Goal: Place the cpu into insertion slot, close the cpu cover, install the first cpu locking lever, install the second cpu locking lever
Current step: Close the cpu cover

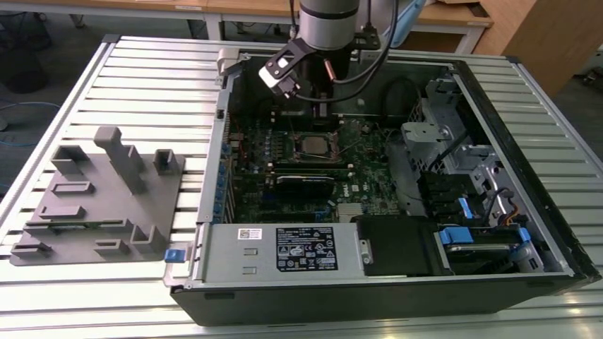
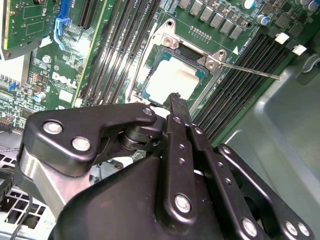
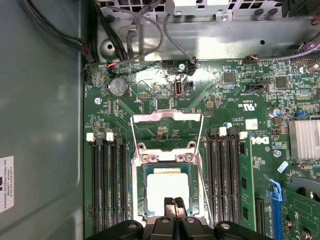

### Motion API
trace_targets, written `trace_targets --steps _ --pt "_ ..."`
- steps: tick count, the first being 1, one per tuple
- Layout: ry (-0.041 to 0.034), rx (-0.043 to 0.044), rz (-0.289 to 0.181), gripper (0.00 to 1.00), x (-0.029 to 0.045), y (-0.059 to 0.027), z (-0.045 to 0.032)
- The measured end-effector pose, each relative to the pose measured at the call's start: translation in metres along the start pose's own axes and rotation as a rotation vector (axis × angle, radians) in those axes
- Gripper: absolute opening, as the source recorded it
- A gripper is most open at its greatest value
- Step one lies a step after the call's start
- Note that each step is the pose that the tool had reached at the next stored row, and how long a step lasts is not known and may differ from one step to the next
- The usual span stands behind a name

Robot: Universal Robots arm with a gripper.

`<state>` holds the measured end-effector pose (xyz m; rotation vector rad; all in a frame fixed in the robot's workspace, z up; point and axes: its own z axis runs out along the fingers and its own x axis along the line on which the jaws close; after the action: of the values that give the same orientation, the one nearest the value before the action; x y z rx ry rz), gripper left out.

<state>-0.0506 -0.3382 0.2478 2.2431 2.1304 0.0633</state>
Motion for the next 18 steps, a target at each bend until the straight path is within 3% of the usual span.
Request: trace_targets --steps 18 --pt "-0.0001 0.0001 0.0 0.11 0.0 0.0002 -0.0028"
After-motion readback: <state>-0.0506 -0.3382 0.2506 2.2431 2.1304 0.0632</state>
